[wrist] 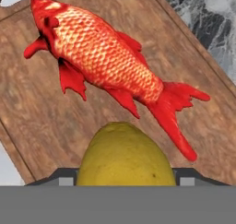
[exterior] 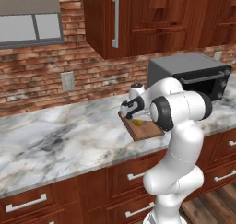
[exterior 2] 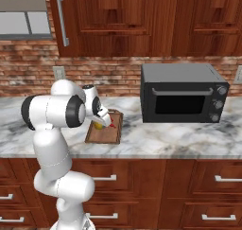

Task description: Retrieve a lemon from the fridge and place it on the cutting board with the fish.

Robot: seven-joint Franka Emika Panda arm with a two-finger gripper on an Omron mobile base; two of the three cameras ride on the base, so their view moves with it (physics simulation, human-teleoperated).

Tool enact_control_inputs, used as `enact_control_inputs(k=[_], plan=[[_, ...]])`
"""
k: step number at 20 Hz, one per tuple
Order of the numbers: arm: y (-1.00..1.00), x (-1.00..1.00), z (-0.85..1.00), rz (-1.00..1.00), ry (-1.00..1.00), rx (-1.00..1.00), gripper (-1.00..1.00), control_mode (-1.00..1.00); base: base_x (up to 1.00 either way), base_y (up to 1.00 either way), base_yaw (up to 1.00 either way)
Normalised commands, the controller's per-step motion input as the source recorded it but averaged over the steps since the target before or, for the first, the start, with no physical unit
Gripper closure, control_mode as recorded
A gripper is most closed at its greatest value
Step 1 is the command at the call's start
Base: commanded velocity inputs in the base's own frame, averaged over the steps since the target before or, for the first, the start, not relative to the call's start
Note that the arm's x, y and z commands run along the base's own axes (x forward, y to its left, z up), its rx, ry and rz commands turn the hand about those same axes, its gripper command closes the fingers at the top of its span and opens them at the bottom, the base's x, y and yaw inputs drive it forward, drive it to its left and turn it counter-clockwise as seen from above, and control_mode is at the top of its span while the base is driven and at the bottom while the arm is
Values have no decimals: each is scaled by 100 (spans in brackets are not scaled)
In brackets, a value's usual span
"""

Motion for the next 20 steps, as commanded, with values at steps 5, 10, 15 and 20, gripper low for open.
enact_control_inputs(k=[5, 10, 15, 20], plan=[[0, 7, -6, 0, 0, 0, 100, -100, 0, 0, 0], [0, 0, -7, 0, 0, 0, -100, -100, 0, 0, 0], [0, 0, -2, 0, 0, 0, -100, -100, 0, 0, 0], [0, 0, 0, -5, 1, 0, -100, -100, 0, 0, 0]])
